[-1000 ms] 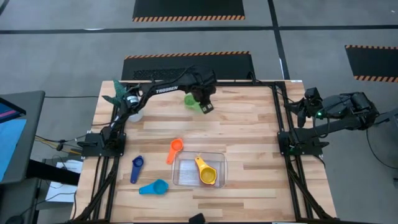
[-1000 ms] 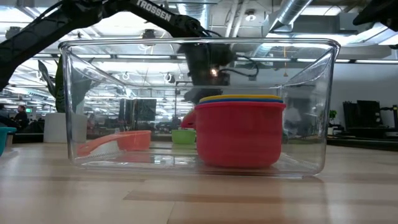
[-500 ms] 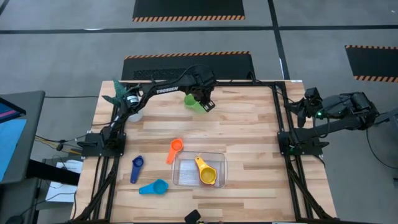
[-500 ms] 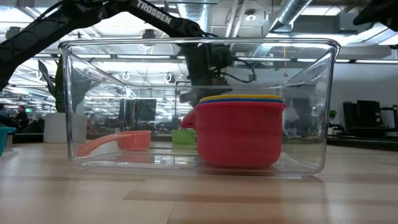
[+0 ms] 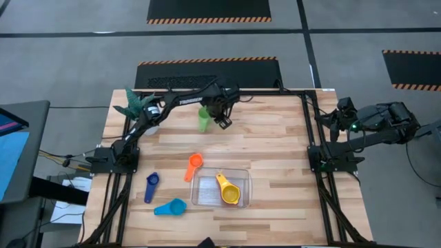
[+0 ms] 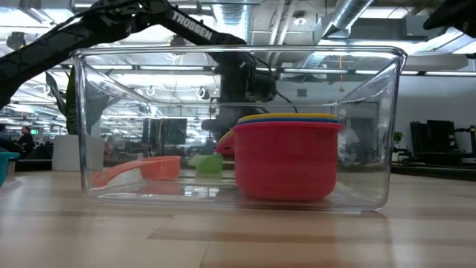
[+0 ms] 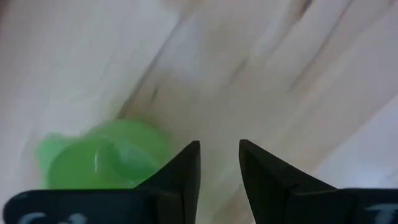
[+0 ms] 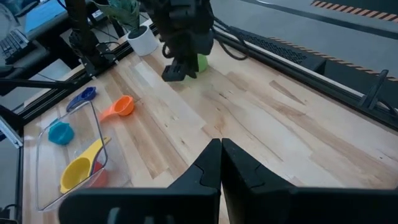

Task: Nest measuring cups in basket
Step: Stack the green measuring cup on top of the yellow measuring cup in the transparent bin

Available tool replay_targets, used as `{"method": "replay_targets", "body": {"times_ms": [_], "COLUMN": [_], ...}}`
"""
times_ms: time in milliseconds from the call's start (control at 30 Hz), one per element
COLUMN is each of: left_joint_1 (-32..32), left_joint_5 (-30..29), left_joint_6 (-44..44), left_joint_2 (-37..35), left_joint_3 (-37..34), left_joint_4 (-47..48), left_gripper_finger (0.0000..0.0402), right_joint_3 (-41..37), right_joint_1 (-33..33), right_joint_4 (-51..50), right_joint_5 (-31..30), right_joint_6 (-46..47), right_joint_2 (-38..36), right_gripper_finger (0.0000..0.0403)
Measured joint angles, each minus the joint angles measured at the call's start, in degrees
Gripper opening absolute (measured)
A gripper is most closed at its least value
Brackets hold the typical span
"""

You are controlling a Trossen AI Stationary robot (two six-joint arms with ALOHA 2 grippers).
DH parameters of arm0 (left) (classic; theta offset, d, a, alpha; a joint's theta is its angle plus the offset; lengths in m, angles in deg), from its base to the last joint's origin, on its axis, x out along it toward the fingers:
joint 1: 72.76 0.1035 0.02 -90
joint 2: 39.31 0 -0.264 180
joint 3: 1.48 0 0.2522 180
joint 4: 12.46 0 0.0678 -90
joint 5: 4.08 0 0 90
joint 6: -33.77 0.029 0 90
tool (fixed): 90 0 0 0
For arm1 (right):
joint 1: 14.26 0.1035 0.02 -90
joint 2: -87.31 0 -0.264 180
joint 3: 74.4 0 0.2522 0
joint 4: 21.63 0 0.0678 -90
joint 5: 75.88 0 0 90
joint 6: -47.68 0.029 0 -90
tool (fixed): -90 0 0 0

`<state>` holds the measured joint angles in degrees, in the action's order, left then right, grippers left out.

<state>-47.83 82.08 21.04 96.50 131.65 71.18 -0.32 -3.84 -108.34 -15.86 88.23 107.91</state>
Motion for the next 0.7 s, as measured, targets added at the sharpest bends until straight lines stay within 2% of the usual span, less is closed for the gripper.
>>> {"method": "replay_targets", "body": {"times_ms": [200,367,533,600,700], "left_joint_1": [-1.2,-1.9,-1.1,-0.6,0.3], "left_joint_5": [0.0,-1.7,-8.1,-9.1,-6.9], "left_joint_6": [1.9,5.9,8.0,7.7,6.1], "left_joint_2": [-0.3,-0.6,-0.5,-0.6,-0.2], "left_joint_3": [6.0,12.1,12.2,10.8,10.5], "left_joint_4": [2.2,8.1,20.4,19.8,18.5], "left_gripper_finger": [0.0098,0.0098,0.0098,0.0098,0.0098], "right_joint_3": [0.0,0.0,0.0,0.0,0.0], "right_joint_1": [0.0,0.0,0.0,0.0,0.0], "right_joint_4": [-0.1,-0.1,-0.1,-0.2,-0.7], "right_joint_5": [0.0,0.0,0.0,0.0,0.0], "right_joint_6": [-0.4,-0.4,-0.2,-0.2,-0.1], "right_joint_2": [0.0,0.0,0.0,0.0,0.0], "right_gripper_finger": [0.0026,0.0026,0.0026,0.0026,0.0026]}}
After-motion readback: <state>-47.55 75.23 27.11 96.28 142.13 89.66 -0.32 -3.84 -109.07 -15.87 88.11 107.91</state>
